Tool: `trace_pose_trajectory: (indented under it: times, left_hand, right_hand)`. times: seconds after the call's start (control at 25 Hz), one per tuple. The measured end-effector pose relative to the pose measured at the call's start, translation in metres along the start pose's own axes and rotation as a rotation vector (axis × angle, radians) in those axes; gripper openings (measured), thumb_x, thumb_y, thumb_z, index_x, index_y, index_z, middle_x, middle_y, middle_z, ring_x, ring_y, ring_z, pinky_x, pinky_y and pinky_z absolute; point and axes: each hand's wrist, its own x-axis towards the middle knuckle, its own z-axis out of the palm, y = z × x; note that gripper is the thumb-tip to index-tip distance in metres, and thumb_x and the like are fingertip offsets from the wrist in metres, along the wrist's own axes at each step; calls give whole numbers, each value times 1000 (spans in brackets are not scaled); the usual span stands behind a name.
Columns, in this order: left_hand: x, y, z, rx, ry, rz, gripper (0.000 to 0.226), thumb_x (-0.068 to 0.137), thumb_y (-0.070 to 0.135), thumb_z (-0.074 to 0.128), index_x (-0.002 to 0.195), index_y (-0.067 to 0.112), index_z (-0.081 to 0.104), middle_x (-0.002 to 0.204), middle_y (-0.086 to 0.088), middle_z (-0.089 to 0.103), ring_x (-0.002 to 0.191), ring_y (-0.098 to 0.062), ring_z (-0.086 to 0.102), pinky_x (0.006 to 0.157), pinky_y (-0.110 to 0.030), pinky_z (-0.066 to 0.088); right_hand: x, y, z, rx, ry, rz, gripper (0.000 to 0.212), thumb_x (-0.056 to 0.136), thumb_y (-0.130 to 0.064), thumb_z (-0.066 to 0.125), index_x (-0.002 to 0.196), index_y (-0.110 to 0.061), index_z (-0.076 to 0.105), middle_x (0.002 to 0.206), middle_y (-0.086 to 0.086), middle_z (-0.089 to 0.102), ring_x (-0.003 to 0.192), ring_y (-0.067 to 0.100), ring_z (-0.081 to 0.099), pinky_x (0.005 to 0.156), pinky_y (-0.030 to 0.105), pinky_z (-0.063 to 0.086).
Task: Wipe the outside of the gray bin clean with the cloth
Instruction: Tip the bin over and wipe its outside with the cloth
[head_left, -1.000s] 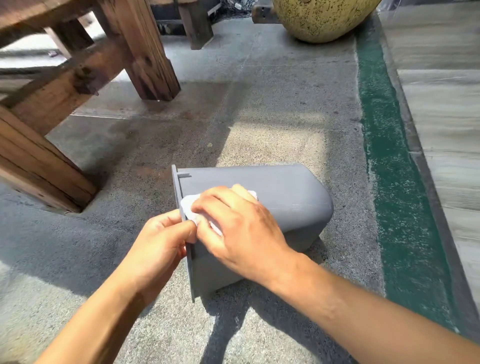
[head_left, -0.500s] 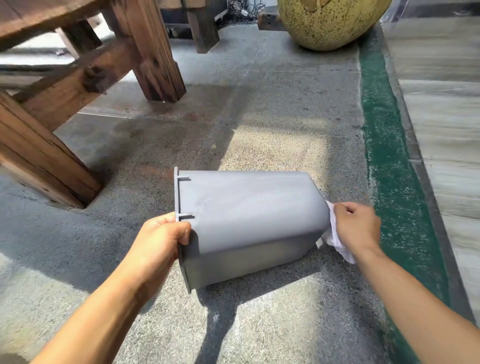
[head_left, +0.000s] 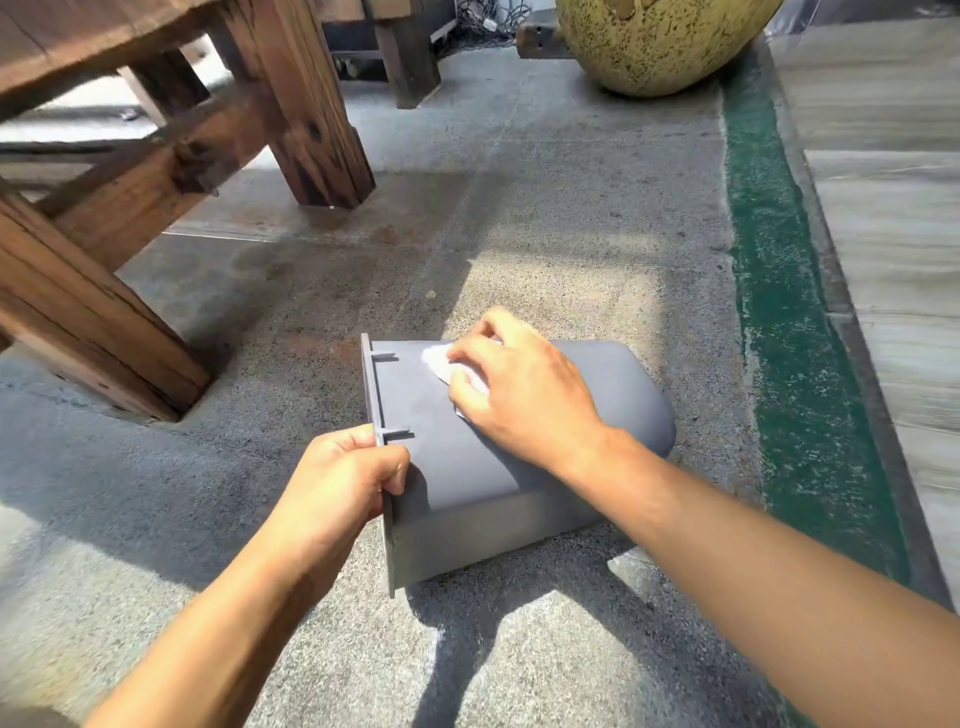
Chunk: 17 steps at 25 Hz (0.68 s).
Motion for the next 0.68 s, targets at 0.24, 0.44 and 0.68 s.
trace_pose_trajectory:
  times: [0.24, 0.44, 0.68]
  left_hand:
    - [0, -12, -13, -73, 14, -9, 16, 53, 0, 53, 63, 10, 60, 72, -16, 61, 71, -25, 50, 66, -36, 36]
    - [0, -9, -4, -53, -39, 115, 40, 67, -10, 72, 105, 4, 71, 100, -14, 81, 85, -22, 74, 71, -30, 58]
    - [5, 21, -8, 111, -68, 236, 39, 68, -5, 70, 105, 6, 72, 100, -9, 82, 85, -21, 72, 79, -35, 54]
  right_hand:
    - [-37, 91, -29, -23, 264, 676, 20, 93, -29, 56, 104, -23, 72, 111, 3, 61, 89, 21, 56, 73, 30, 38]
    - [-81, 130, -26, 295, 258, 992, 33, 87, -30, 49, 68, -5, 58, 66, 18, 59, 63, 29, 50, 57, 42, 44]
    - [-89, 132, -23, 302, 179, 978, 30, 86, -29, 49, 77, -5, 63, 65, 7, 60, 63, 22, 47, 59, 34, 37]
